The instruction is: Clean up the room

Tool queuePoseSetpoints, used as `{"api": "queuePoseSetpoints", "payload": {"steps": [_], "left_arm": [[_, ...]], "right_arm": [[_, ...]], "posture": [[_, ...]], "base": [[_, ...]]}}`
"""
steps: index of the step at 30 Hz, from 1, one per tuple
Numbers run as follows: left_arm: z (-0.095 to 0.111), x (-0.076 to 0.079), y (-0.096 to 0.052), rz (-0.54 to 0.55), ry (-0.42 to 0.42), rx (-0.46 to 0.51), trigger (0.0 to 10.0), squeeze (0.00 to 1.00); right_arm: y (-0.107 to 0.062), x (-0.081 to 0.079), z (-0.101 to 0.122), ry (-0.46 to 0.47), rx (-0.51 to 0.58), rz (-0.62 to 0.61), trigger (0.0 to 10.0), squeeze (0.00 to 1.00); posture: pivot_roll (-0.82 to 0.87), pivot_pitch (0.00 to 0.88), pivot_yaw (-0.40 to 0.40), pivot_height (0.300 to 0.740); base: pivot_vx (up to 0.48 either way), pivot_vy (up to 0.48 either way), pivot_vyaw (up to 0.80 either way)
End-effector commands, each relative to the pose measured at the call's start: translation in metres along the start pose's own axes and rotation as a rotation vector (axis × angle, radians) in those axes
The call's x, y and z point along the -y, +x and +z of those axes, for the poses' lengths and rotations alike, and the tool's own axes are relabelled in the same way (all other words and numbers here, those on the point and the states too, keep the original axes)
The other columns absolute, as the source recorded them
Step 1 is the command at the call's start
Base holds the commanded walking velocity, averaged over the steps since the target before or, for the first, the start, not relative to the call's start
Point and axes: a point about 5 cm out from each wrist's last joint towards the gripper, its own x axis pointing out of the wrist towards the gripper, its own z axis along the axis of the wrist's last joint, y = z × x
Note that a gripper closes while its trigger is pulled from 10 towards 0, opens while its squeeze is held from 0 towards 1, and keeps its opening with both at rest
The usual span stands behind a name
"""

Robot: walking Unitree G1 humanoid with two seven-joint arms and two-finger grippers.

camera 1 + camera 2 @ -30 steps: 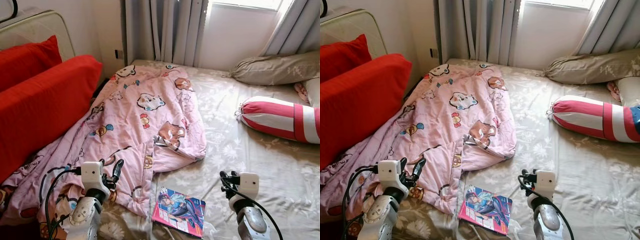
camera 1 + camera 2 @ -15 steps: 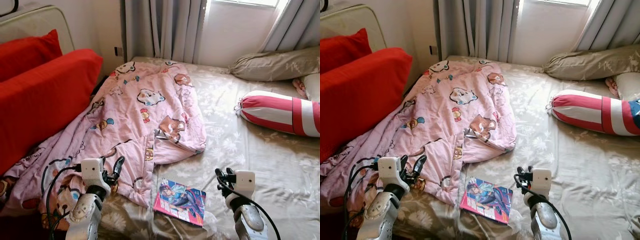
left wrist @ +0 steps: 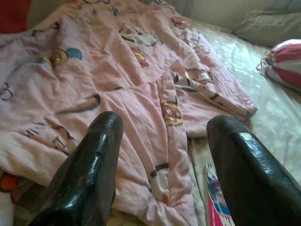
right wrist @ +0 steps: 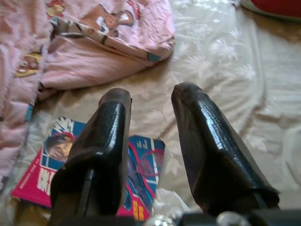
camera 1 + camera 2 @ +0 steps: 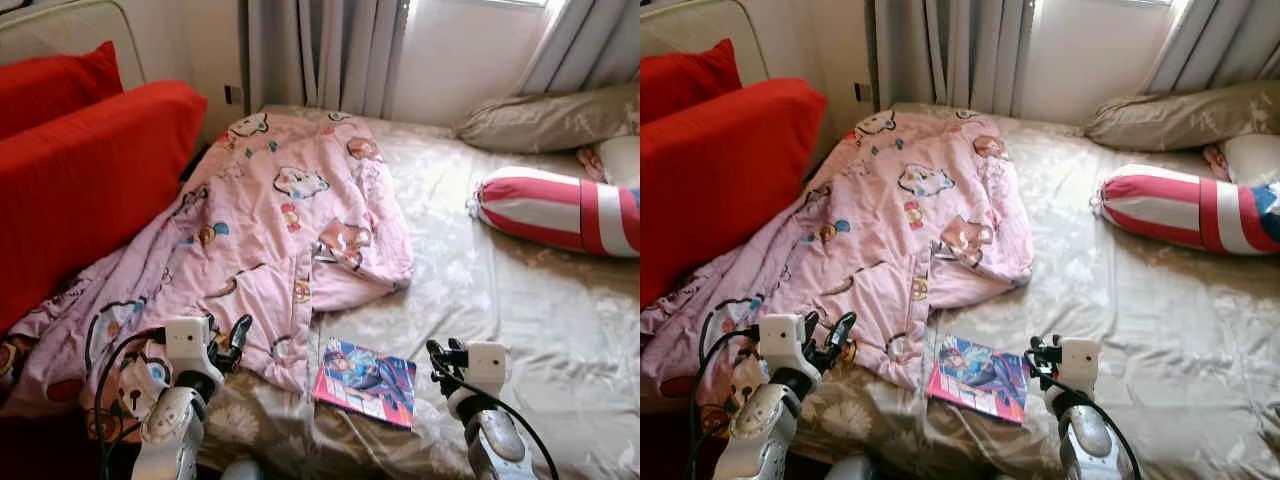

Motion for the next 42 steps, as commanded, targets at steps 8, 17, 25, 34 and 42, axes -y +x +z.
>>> {"api": "queuePoseSetpoints", "payload": {"steps": [8, 17, 25, 34, 42], "left_arm": [[-0.0062, 0.0046, -0.002, -0.033, 0.01, -0.06, 10.0, 0.0], [-0.0093, 0.0114, -0.0035, -0.072, -0.003, -0.073, 10.0, 0.0], [-0.0091, 0.0108, -0.0037, -0.076, -0.008, -0.084, 10.0, 0.0], [-0.0091, 0.012, -0.0045, -0.09, -0.012, -0.086, 10.0, 0.0], [-0.0087, 0.0113, -0.0048, -0.093, -0.012, -0.088, 10.0, 0.0]], "right_arm": [[-0.0005, 0.0039, -0.0017, -0.012, -0.021, -0.006, 10.0, 0.0], [0.0, 0.0034, -0.0012, -0.008, -0.016, -0.009, 10.0, 0.0], [0.0001, 0.0038, -0.0029, -0.007, -0.028, -0.009, 10.0, 0.0], [-0.0002, 0.0031, -0.0053, -0.013, -0.045, 0.001, 10.0, 0.0], [0.0001, 0.004, -0.007, -0.021, -0.064, -0.004, 10.0, 0.0]], "posture": [[0.08, 0.05, -0.087, 0.642], [0.08, 0.052, -0.087, 0.642], [0.08, 0.052, -0.086, 0.642], [0.08, 0.053, -0.086, 0.642], [0.08, 0.061, -0.085, 0.642]], "base": [[0.0, 0.0, 0.0], [0.0, 0.0, 0.0], [0.067, 0.0, 0.0], [0.299, 0.0, 0.0], [0.327, 0.0, 0.0]]}}
